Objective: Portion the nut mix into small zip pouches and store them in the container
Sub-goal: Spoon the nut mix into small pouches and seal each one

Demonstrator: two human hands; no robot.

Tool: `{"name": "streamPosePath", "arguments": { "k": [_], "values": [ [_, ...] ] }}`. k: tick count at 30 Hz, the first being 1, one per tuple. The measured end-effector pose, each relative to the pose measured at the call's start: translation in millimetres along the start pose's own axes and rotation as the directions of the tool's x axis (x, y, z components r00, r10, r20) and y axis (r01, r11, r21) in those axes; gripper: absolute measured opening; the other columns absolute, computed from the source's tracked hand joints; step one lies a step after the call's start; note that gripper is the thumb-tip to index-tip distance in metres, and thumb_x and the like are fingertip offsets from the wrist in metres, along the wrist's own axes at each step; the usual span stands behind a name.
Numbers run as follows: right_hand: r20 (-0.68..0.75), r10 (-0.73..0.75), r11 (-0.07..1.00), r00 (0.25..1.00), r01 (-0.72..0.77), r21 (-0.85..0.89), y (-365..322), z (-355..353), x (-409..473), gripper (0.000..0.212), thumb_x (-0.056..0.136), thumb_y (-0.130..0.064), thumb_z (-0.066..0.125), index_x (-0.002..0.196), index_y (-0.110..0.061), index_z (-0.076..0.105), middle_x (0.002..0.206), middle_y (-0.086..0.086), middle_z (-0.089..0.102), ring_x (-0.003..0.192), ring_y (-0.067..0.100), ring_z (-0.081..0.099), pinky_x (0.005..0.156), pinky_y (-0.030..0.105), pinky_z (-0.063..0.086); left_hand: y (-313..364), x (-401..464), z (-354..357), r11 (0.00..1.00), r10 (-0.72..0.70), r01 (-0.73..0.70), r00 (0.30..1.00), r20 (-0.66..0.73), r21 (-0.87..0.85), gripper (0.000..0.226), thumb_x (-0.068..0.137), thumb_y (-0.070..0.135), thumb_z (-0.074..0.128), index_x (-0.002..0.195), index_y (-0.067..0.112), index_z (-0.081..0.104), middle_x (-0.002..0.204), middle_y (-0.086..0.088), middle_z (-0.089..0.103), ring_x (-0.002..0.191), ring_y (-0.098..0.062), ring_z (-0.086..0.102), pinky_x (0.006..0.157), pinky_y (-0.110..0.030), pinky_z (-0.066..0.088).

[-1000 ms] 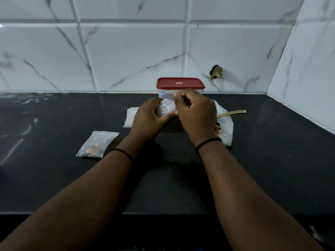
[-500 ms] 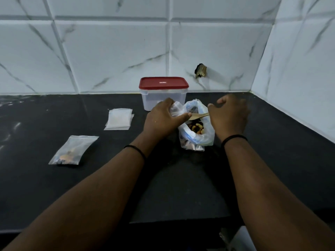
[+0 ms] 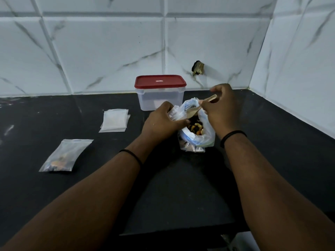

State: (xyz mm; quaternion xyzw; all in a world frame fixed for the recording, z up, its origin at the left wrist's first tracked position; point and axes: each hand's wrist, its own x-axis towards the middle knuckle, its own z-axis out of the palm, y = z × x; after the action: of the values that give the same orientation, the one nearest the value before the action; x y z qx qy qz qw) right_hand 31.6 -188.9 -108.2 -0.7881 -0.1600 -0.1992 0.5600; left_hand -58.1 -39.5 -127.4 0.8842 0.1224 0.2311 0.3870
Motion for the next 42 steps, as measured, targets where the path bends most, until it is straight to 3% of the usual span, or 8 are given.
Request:
{"name": "streamPosePath", "arguments": {
  "k": [2,6,12,17,25,33,38,42],
  "values": [
    [0.046,0.008,0.999,0.999,-0.01,0.051,0,4,0,0.026,0.079,-0.013,0.08,0.098,-0.021,0.063,0.093,-0.005,0.069,0.08,0.007,0.067,0.068,0.014,0.053,0,1,1,0.999,-0.025,0.026,1.0,0.012,-0.032,0.043,0.074,0.045,0.08,0.105,0.026,0.056,0.096,0.01,0.066,0.085,-0.008,0.064,0.072,-0.029,0.053],
    [0.127,0.045,0.998,0.991,-0.05,0.041,5,10,2,0.016,0.082,-0.01,0.075,0.082,-0.026,0.07,0.081,-0.002,0.074,0.074,0.014,0.072,0.075,0.042,0.062,1,1,2,0.995,-0.065,0.065,0.998,0.005,-0.073,0.039,0.074,0.027,0.077,0.107,0.026,0.056,0.102,0.006,0.066,0.087,-0.009,0.062,0.07,-0.026,0.05],
    [0.063,-0.165,0.981,0.984,0.17,-0.095,-1,1,-1,0.015,0.091,-0.009,0.061,0.089,-0.021,0.068,0.09,-0.004,0.072,0.084,0.015,0.067,0.078,0.036,0.056,3,0,0,0.993,-0.081,0.074,0.995,-0.063,-0.094,0.04,0.075,0.019,0.075,0.108,0.026,0.053,0.104,0.004,0.064,0.088,-0.011,0.062,0.071,-0.027,0.049],
    [0.154,-0.25,0.933,0.956,0.281,-0.225,0,0,0,0.01,0.096,-0.019,0.057,0.098,-0.023,0.066,0.091,0.002,0.07,0.086,0.022,0.064,0.076,0.042,0.055,2,-1,-2,0.996,-0.057,0.049,0.994,-0.096,-0.076,0.042,0.077,0.021,0.075,0.111,0.027,0.05,0.106,0.005,0.061,0.091,-0.014,0.063,0.072,-0.027,0.052],
    [0.214,-0.353,0.911,0.911,0.386,-0.144,6,-2,-1,0.017,0.091,-0.016,0.064,0.098,-0.025,0.076,0.096,-0.005,0.075,0.092,0.017,0.068,0.085,0.041,0.056,2,-5,0,0.998,-0.019,0.01,0.992,-0.128,-0.069,0.04,0.077,0.024,0.075,0.109,0.028,0.05,0.102,0.004,0.063,0.091,-0.015,0.065,0.079,-0.037,0.058],
    [0.246,-0.364,0.868,0.898,0.423,-0.261,2,3,0,0.026,0.086,-0.04,0.057,0.105,-0.035,0.074,0.096,-0.007,0.075,0.092,0.018,0.068,0.085,0.041,0.056,4,-9,1,0.999,0.012,-0.021,0.98,-0.199,-0.046,0.041,0.076,0.031,0.076,0.106,0.029,0.048,0.097,0.007,0.062,0.086,-0.014,0.064,0.071,-0.031,0.054],
    [0.215,-0.443,0.687,0.871,0.483,-0.543,-14,-2,-14,0.025,0.084,-0.01,0.063,0.097,-0.025,0.078,0.082,0.005,0.073,0.084,0.032,0.063,0.073,0.036,0.051,6,-11,3,0.999,0.034,-0.04,0.976,-0.213,-0.025,0.041,0.077,0.027,0.076,0.107,0.028,0.048,0.096,0.009,0.06,0.085,-0.013,0.064,0.069,-0.028,0.054],
    [0.209,-0.368,0.553,0.906,0.394,-0.734,-27,8,-23,0.019,0.082,-0.01,0.062,0.09,-0.021,0.074,0.079,0.004,0.069,0.086,0.031,0.061,0.071,0.033,0.027,8,-12,3,0.998,0.052,-0.056,0.975,-0.215,-0.012,0.042,0.078,0.025,0.075,0.112,0.024,0.049,0.096,0.008,0.058,0.086,-0.014,0.064,0.074,-0.032,0.057]
  ]
}}
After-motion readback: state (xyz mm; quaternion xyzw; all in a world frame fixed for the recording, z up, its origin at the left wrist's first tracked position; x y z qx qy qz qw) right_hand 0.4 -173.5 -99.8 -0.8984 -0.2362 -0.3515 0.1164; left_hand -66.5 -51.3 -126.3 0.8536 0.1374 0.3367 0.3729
